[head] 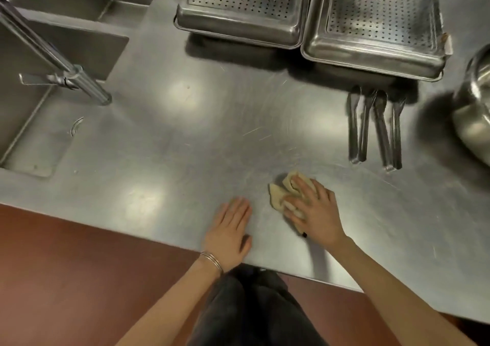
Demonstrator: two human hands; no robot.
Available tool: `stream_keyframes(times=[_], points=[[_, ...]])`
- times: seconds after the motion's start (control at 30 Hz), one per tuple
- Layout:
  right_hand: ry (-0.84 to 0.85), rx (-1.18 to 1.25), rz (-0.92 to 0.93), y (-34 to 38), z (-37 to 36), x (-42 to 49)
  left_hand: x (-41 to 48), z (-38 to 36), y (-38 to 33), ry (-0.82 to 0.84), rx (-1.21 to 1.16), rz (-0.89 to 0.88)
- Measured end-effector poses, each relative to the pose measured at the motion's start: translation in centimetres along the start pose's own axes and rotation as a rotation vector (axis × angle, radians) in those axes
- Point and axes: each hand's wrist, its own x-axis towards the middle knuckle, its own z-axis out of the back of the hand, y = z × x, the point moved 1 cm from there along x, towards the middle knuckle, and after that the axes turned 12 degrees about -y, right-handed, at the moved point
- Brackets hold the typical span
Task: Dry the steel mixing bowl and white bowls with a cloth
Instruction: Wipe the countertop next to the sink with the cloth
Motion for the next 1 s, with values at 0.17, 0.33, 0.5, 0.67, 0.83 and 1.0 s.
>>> stream_keyframes(times=[0.17, 0.33, 0.5, 0.67, 0.83, 1.0], points=[[-0.177, -0.009, 0.07, 1.1, -0.1, -3.9, -1.2, -2.1, -2.5, 0.008, 0.057, -0.202], [-0.201, -0.009, 0.042, 1.5, -3.5, 4.5, -3.2, -1.8, -0.7, -0.1, 0.079, -0.039], [-0.254, -0.012, 0.002, 2.0, -3.6, 5.1, -4.7, 0.6, 4.1, -0.193, 0.231, 0.546], [-0.282, 0.104, 0.207, 4.2, -2.7, -3.0, -5.7, -0.4, 2.4, -0.126, 0.148, 0.522], [-0.333, -0.021, 0.229, 1.7, -4.2, 4.6, -5.8, -2.2, 1.3, -0.079, 0.17, 0.473], [-0.255, -0.055, -0.066, 2.3, -5.1, 15.0, -6.0, -2.8, 1.5, -0.053, 0.225, 0.463]])
